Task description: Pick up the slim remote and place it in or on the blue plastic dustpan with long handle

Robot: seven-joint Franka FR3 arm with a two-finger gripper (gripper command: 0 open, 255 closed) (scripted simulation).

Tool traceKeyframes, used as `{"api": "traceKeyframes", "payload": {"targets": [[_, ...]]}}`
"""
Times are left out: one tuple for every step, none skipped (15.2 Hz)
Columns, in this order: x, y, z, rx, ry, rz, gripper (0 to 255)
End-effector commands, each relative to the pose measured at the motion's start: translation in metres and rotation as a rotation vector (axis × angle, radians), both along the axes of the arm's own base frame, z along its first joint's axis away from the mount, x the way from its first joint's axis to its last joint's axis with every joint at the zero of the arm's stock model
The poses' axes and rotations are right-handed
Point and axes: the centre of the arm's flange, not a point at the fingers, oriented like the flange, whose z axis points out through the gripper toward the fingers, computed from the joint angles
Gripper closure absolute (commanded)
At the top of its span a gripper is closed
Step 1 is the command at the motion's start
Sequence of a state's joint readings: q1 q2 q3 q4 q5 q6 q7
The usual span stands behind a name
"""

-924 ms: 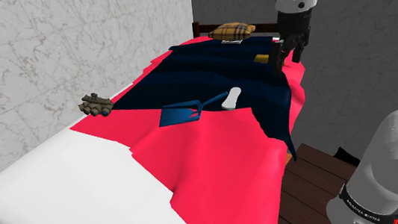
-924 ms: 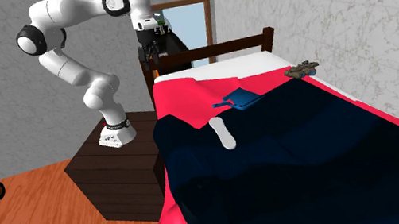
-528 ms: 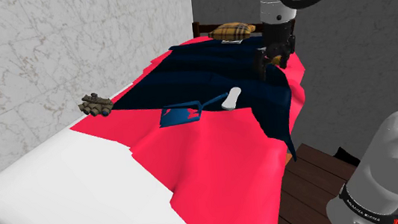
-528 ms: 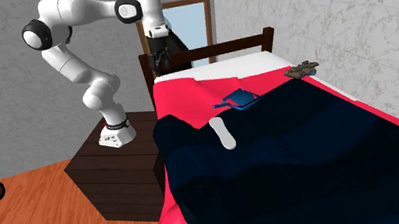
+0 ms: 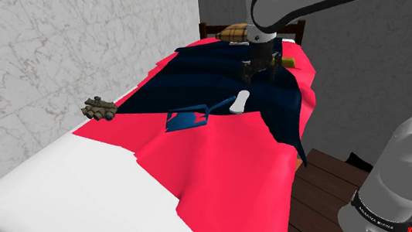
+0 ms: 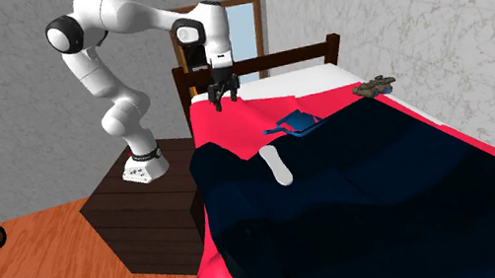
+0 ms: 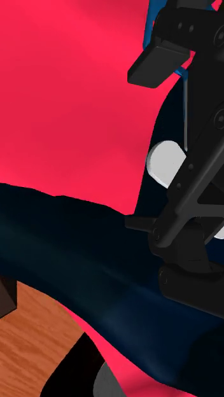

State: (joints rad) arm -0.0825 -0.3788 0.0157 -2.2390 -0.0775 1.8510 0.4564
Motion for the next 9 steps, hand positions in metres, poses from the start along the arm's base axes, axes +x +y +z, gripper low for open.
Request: {"api": "traceKeyframes", "payload": {"targets": [[0.020, -0.011, -0.015, 0.009, -0.006, -0.063, 0], [0.030, -0.016, -0.022, 0.014, -0.008, -0.093, 0], [0.040, -0.022, -0.029, 0.018, -0.010, -0.123, 0], [0.049, -0.027, -0.037, 0.023, -0.012, -0.154, 0], [0.059, -0.033, -0.044, 0.028, -0.015, -0.184, 0], [0.068, -0.040, -0.051, 0.032, -0.017, -0.214, 0], [0.077, -0.046, -0.059, 0.037, -0.019, -0.244, 0], [0.086, -0.053, -0.066, 0.042, -0.021, -0.274, 0], [0.095, -0.060, -0.073, 0.046, -0.023, -0.305, 0]]}}
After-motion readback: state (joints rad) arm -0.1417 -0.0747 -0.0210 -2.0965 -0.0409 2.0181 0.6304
